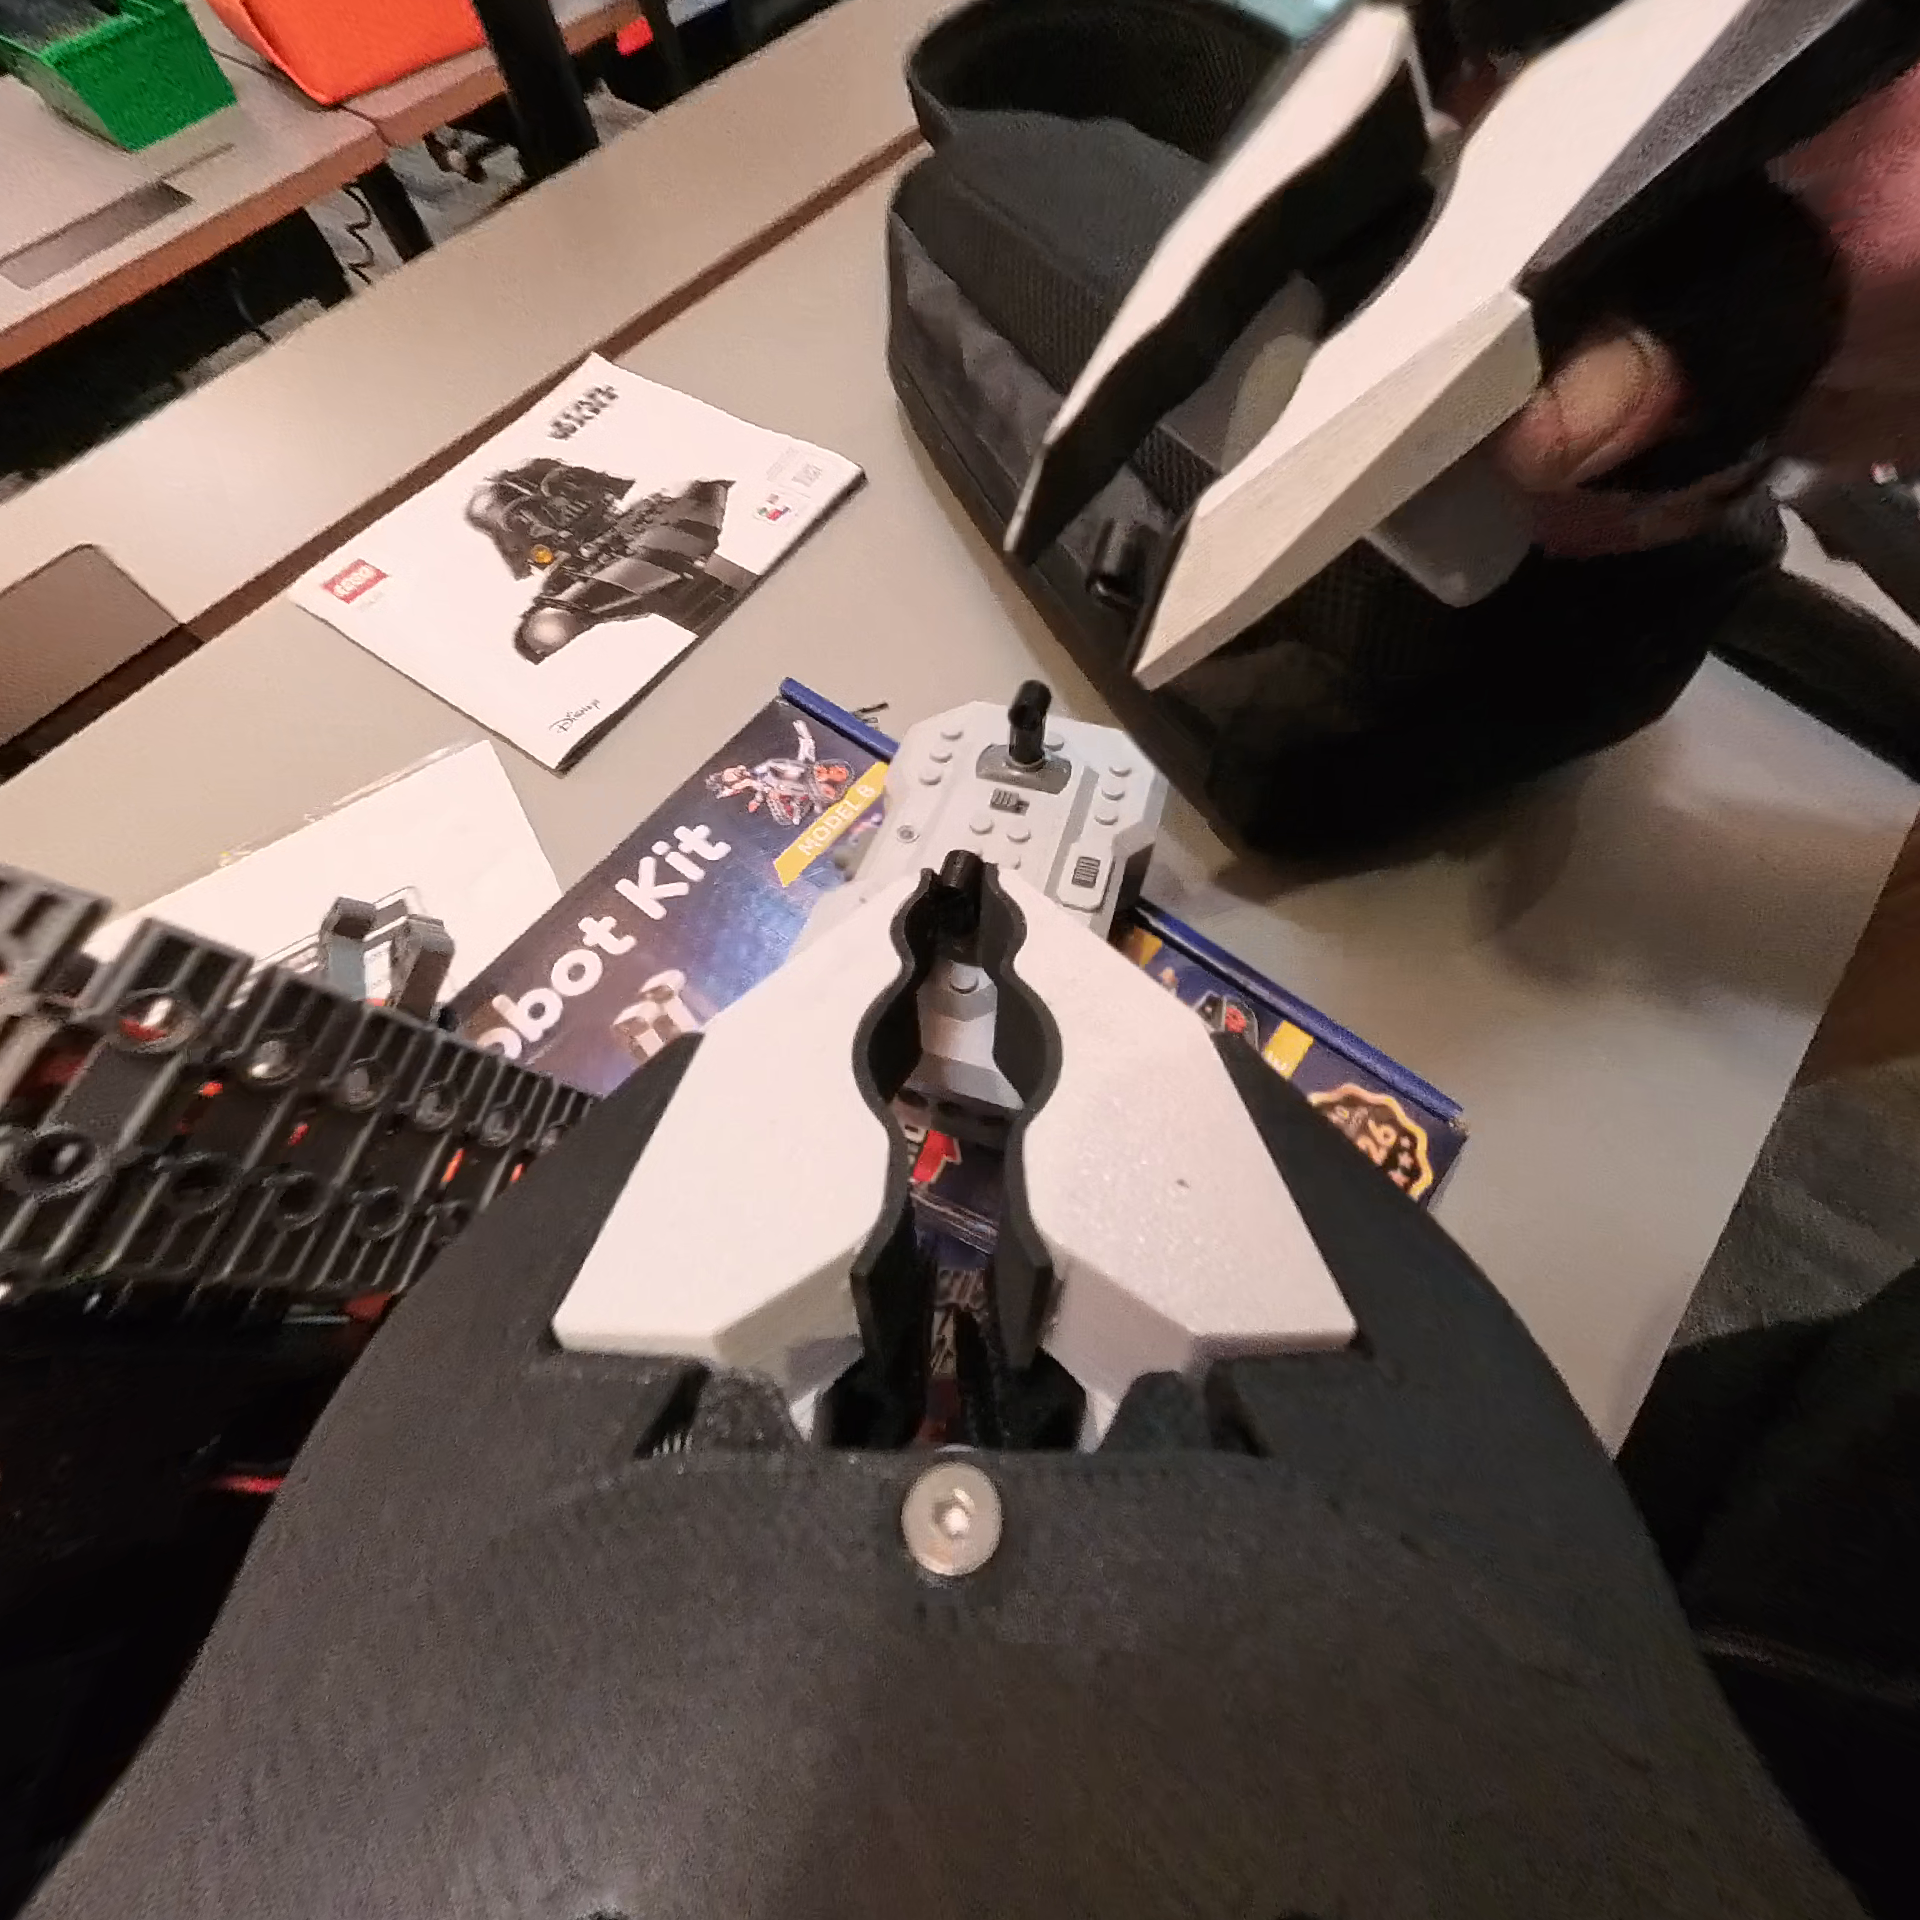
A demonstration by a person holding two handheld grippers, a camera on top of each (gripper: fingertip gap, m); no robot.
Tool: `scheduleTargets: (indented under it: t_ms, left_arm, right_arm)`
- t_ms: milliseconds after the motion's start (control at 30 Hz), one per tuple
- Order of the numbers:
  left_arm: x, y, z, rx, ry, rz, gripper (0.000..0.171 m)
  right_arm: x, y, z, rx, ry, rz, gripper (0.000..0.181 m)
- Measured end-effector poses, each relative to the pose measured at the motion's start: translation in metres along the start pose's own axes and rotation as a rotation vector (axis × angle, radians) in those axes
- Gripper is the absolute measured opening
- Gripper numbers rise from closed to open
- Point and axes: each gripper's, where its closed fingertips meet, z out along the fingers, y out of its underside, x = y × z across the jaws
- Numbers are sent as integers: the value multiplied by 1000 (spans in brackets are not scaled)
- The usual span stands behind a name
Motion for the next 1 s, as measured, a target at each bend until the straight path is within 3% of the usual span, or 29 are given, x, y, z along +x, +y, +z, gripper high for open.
scheduleTargets:
  t_ms: [200, 500, 733, 833, 867, 900, 1000]
  left_arm:
    - [-13, -25, -15, 119, -90, -7, 4]
    - [5, -67, -36, 255, -161, 153, 3]
    - [23, -83, -46, 335, -168, 237, 3]
    - [28, -85, -50, 362, -149, 237, 4]
    - [29, -86, -51, 371, -151, 242, 4]
    - [29, -87, -52, 374, -149, 241, 4]
    - [29, -83, -53, 376, -120, 195, 4]
  right_arm:
    - [1, -2, -13, 165, 2, 386, 78]
    - [-35, -37, -3, 465, -333, 825, 89]
    - [-37, -42, 3, 574, -463, 993, 70]
    - [-49, -44, 7, 578, -558, 1029, 79]
    - [-53, -47, 6, 597, -598, 1033, 74]
    - [-56, -48, 5, 625, -622, 1028, 57]
    - [-57, -51, 2, 685, -614, 1021, 47]
